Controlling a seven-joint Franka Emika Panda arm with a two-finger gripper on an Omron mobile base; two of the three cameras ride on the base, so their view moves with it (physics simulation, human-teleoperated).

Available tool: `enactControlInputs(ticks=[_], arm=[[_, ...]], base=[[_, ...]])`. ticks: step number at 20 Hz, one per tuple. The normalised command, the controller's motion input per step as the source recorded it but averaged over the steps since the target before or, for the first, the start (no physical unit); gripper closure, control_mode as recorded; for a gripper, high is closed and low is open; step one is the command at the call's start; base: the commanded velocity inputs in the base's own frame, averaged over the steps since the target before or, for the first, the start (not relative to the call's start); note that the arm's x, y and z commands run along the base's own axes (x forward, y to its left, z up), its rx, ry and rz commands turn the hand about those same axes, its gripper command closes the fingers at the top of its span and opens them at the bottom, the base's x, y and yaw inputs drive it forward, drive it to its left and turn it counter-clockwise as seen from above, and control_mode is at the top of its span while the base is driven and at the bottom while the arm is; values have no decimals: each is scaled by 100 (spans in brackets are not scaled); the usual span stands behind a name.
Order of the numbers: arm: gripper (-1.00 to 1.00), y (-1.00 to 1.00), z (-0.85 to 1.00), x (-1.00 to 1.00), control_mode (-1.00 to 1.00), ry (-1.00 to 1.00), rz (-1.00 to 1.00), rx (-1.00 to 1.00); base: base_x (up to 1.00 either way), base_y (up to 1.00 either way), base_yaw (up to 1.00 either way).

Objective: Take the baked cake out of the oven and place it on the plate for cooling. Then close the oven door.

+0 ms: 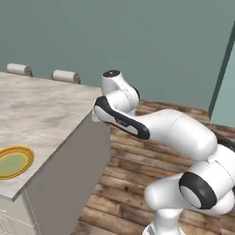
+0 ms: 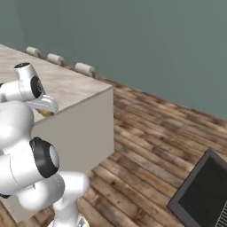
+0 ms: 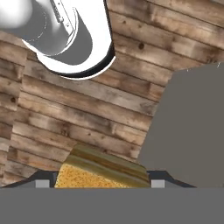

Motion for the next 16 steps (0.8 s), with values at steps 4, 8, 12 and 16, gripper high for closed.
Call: enactControlInputs(ticks=[4,8,12,16], arm=[[100,0,0,0,100,0,0,0],[100,0,0,0,100,0,0,0],[100,0,0,0,100,0,0,0],[100,0,0,0,100,0,0,0]], base=[[37,33,56],[54,13,54],[45,18,51],[31,2,45]])
